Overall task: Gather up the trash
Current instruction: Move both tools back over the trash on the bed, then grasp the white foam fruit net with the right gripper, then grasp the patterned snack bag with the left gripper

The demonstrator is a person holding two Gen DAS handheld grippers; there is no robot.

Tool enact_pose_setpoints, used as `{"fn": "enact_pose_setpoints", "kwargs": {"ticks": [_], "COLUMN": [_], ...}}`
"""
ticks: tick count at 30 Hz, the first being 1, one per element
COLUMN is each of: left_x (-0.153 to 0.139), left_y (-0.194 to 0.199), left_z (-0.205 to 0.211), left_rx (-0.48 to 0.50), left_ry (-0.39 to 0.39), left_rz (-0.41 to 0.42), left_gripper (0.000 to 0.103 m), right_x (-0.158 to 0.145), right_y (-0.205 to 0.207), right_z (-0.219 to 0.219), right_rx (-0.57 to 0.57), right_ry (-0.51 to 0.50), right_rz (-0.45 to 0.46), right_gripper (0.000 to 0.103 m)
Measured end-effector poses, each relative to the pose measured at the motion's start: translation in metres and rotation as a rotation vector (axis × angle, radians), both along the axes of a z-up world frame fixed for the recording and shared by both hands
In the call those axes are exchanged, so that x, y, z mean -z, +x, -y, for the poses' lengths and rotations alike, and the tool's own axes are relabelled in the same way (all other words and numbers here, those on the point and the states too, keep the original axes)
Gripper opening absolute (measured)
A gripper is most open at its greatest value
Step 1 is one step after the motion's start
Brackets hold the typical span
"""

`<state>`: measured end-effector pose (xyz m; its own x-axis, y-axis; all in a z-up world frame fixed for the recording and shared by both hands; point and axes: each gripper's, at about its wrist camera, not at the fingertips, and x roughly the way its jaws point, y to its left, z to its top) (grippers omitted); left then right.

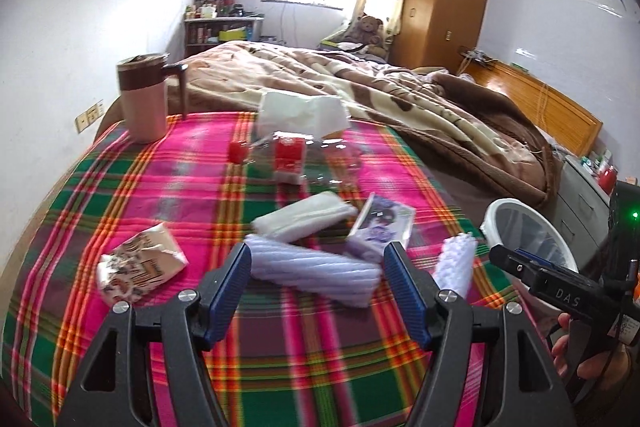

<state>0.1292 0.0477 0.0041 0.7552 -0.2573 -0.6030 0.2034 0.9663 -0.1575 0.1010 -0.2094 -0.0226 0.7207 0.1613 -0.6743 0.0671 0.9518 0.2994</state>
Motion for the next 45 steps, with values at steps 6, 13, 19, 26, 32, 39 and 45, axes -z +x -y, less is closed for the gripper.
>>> {"fn": "enact_pose_setpoints", "kwargs": {"ticks": [6, 13, 19, 26, 32, 39, 45], "left_x": [0.009, 0.018, 0.023, 0.033, 0.046, 0.057, 0.061], "left_y": [0.003, 0.012, 0.024, 0.043, 0.056, 0.069, 0.073], "left_z": [-0.036, -0.077, -0.097, -0.109, -0.115, -0.114, -0.114], "left_rx": [-0.056, -0.104, -0.114, -0.094, -0.068, -0.044, -0.034], "left_ry": [0.02, 0.052, 0.097, 0.153, 0.132, 0.148, 0.146], "left_rz": [-0.02, -0.046, -0.072, -0.113, -0.178, -0.218, -0.229], "left_gripper": [0.071, 0.075, 0.076, 0.077, 0.078, 0.078, 0.078], "right_x": [0.009, 0.019, 0.024, 0.025, 0.024, 0.022, 0.023], "right_y": [0.011, 0.02, 0.025, 0.031, 0.035, 0.036, 0.035], "right_z": [-0.022, -0.034, -0.039, -0.045, -0.051, -0.064, -0.064], "right_rx": [-0.036, -0.017, -0.017, -0.03, -0.06, -0.109, -0.096], "right_ry": [-0.002, -0.016, -0.011, -0.003, 0.014, -0.009, -0.029], "right_rz": [-0.042, -0.109, -0.131, -0.139, -0.132, -0.121, -0.125], "right_gripper": [0.061, 0.061, 0.061, 0.048, 0.038, 0.034, 0.034]}}
